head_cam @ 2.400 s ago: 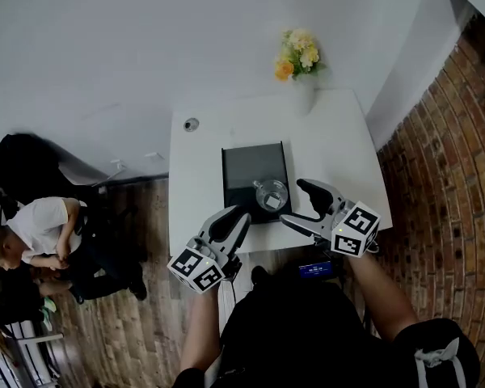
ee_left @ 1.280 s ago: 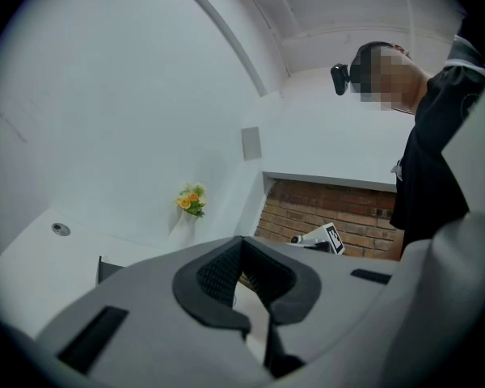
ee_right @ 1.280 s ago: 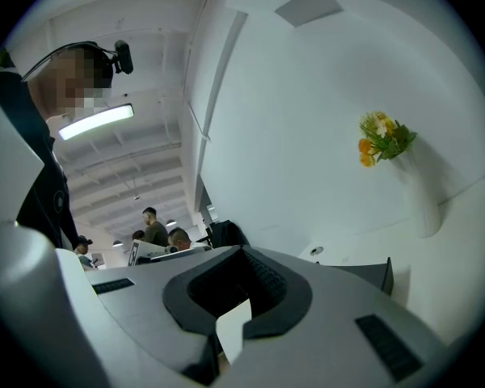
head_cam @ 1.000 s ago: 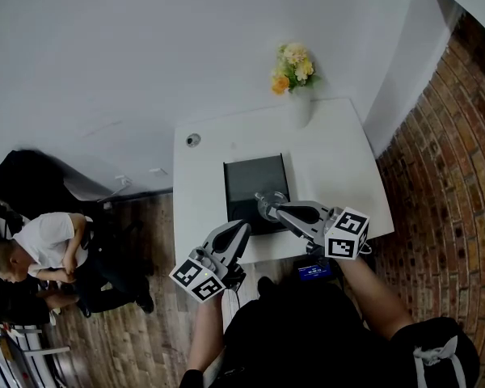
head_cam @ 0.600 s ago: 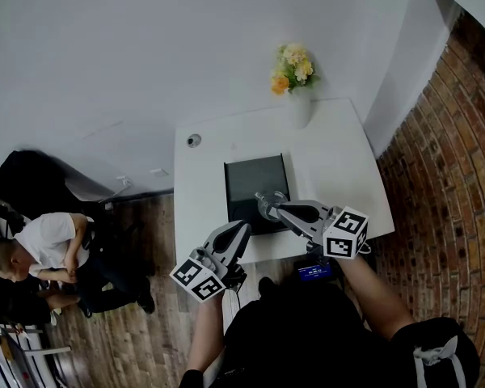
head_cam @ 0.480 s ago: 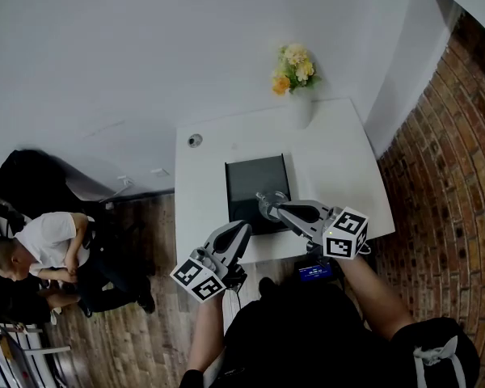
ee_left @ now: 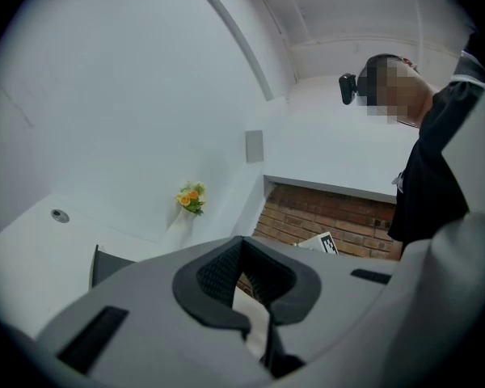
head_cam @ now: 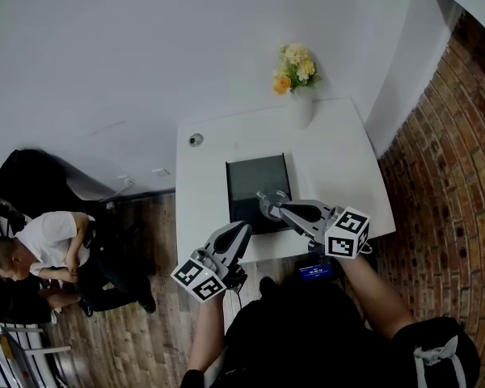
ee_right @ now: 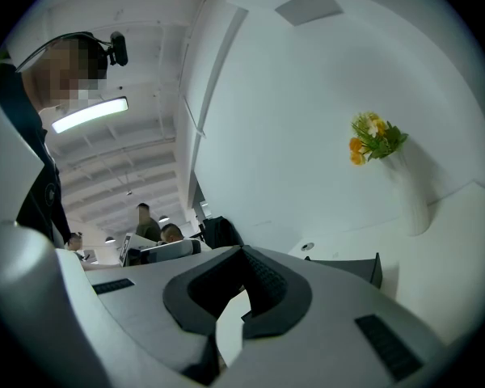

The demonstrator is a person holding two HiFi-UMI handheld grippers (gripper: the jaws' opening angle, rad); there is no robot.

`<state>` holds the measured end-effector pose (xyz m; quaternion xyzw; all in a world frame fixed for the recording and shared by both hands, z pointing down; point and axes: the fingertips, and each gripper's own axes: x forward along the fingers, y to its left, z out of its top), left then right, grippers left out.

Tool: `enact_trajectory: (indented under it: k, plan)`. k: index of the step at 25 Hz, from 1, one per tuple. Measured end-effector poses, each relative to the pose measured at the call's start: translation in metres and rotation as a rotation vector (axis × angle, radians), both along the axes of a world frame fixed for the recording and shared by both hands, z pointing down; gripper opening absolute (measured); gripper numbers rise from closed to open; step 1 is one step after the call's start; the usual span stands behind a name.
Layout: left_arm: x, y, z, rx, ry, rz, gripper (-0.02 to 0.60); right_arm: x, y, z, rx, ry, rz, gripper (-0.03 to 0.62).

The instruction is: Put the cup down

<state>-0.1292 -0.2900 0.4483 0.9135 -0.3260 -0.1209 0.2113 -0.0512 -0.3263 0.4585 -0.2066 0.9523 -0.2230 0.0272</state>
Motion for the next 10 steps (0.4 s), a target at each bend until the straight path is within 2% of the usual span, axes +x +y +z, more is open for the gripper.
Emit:
enact_trajectory:
  k: [10]
  plan:
    - [0.0005, 0.0004, 0.0005, -0.004, -0.003, 0.004, 0.008, 0.0027, 0.0011, 0.0000, -0.008, -0.011, 0.008, 0.012]
